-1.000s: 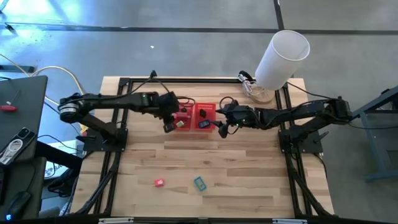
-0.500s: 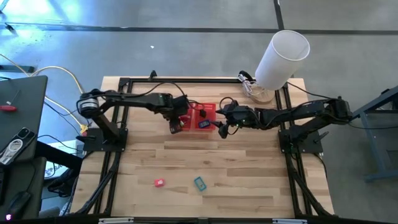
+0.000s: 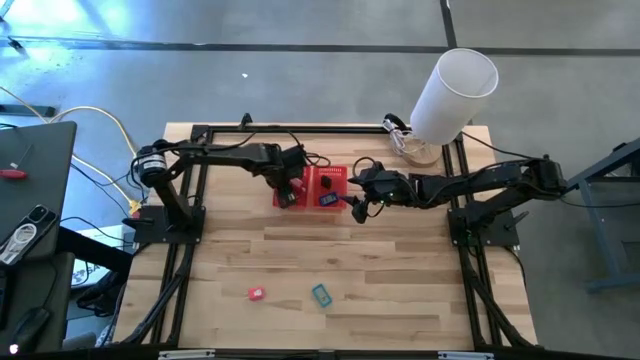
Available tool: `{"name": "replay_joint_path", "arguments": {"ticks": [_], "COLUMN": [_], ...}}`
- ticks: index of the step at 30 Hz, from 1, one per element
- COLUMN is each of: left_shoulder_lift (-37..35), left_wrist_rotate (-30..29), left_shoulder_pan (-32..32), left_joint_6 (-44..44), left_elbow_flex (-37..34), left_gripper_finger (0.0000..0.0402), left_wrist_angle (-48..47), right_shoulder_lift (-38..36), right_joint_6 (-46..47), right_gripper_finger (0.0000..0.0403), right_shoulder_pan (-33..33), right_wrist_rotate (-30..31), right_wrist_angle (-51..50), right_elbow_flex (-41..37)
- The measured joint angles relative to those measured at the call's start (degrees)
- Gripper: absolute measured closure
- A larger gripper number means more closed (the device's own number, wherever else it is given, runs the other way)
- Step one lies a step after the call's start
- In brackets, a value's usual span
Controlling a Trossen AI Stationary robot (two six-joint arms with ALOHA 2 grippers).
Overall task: Pick & Place Office items
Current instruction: Put the pink white charger adapter into the left red bin, then put the light blue digital clock into the right red bin
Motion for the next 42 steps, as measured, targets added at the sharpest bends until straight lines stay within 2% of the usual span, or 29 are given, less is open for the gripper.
{"name": "replay_joint_path", "arguments": {"ticks": [5, 13, 17, 25, 35, 42], "left_shoulder_lift": [0.02, 0.01, 0.0, 0.0, -0.32, -3.51], "left_wrist_rotate": [3.71, 3.15, 3.13, -2.42, -2.69, -2.69], "left_shoulder_pan": [0.33, 0.04, 0.04, 0.07, -0.79, -3.59], "left_joint_6": [-0.02, -0.5, -0.56, -2.93, 0.45, 1.46], "left_elbow_flex": [0.0, -0.02, -0.02, -0.02, 0.17, 2.05], "left_gripper_finger": [0.0273, 0.0236, 0.0231, 0.0229, 0.0228, 0.0228], "left_wrist_angle": [-0.02, 0.14, 0.14, 0.15, -0.6, -1.52], "right_shoulder_lift": [0.0, 0.0, 0.0, 0.0, 0.0, 0.0], "right_joint_6": [0.02, 0.35, 0.44, 0.46, 0.47, 0.5], "right_gripper_finger": [0.0127, 0.0127, 0.0127, 0.0127, 0.0127, 0.0127], "right_shoulder_pan": [0.13, 0.58, 1.76, 3.57, 3.61, 3.72], "right_wrist_rotate": [0.0, -0.13, -0.09, -0.04, 0.02, 0.0], "right_wrist_angle": [-0.07, -0.38, -0.38, -0.36, -0.38, -0.35], "right_elbow_flex": [0.0, 0.0, 0.0, 0.0, 0.0, 0.0]}}
